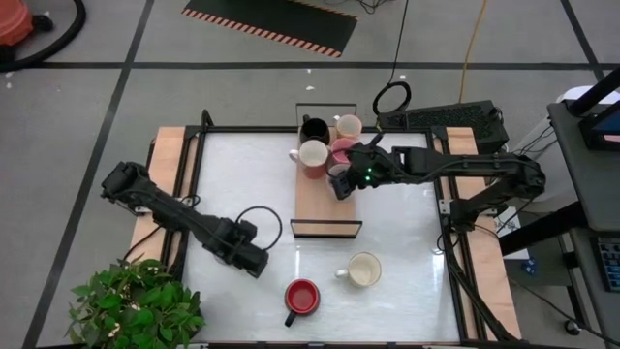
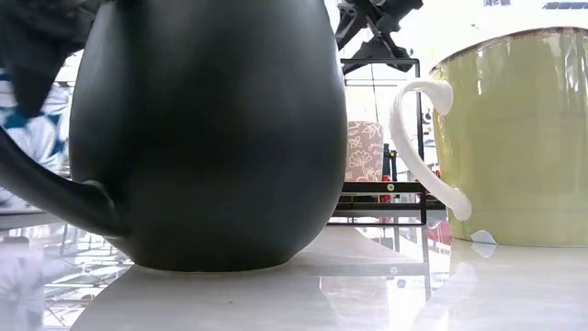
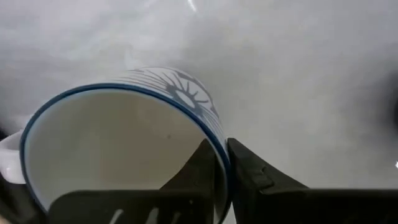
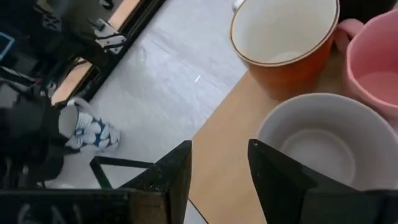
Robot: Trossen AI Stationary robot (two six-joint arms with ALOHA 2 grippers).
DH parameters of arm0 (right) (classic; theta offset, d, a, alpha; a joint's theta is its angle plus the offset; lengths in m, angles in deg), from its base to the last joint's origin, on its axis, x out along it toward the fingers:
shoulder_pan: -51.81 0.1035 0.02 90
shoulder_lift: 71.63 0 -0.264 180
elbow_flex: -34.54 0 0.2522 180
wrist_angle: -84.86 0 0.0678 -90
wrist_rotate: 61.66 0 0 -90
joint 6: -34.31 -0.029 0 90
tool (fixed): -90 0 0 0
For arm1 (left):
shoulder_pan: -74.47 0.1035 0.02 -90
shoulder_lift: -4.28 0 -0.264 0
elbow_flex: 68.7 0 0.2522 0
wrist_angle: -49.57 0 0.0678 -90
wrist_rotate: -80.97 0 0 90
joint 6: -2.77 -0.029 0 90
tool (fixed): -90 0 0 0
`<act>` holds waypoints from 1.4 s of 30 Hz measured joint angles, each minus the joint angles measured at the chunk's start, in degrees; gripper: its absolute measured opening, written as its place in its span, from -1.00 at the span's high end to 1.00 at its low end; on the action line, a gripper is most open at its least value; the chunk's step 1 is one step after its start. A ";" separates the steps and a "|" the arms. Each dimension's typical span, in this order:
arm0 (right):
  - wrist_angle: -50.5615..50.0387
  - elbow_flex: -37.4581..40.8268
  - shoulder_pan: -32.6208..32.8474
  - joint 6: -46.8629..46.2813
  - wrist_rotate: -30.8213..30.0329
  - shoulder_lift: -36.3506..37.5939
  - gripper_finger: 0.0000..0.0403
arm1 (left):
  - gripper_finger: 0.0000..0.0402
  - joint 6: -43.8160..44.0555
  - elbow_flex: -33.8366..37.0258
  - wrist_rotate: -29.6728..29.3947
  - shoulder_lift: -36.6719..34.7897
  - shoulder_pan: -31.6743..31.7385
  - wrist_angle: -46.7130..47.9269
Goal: Place coffee mugs
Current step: Put the blue pattern mug on the shelf
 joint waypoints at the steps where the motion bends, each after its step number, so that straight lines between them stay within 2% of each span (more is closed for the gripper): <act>1: -0.81 -0.01 -0.02 0.48 -0.02 0.55 0.25 | 0.89 -0.53 -0.87 -0.65 0.00 0.75 2.05; 5: -3.41 -0.01 -0.51 3.57 -1.64 2.56 0.25 | 0.89 -4.05 -3.81 -1.91 -0.02 4.49 7.58; 12: -10.78 -0.01 -4.24 10.38 -4.47 7.25 0.25 | 0.89 -14.74 -10.57 -1.76 0.01 15.00 9.29; 15: -15.06 -0.01 -5.91 11.19 -4.47 9.81 0.25 | 0.89 -17.73 -14.85 -3.82 -0.02 19.44 9.33; 19: -19.49 -0.01 -7.67 12.25 -4.79 13.32 0.25 | 0.89 -20.25 -20.06 -5.46 -0.02 25.30 11.12; 24: -22.88 0.01 -9.53 15.63 -10.60 15.72 0.25 | 0.89 -21.70 -26.57 -9.20 -0.02 30.68 12.67; 26: -22.72 0.01 -10.43 18.46 -10.32 16.26 0.25 | 0.89 -21.44 -28.98 -9.77 -0.02 32.37 12.07; 34: -23.43 0.06 -11.74 28.37 -0.22 18.29 0.25 | 0.89 -14.80 -35.72 -9.88 0.04 34.80 3.81; 38: -24.06 0.06 -11.72 30.18 0.24 18.47 0.25 | 0.89 -13.21 -41.03 -9.85 1.99 34.44 1.47; 42: -24.07 0.06 -11.73 32.20 0.24 18.42 0.25 | 0.89 -12.75 -48.67 -10.54 7.45 33.65 3.74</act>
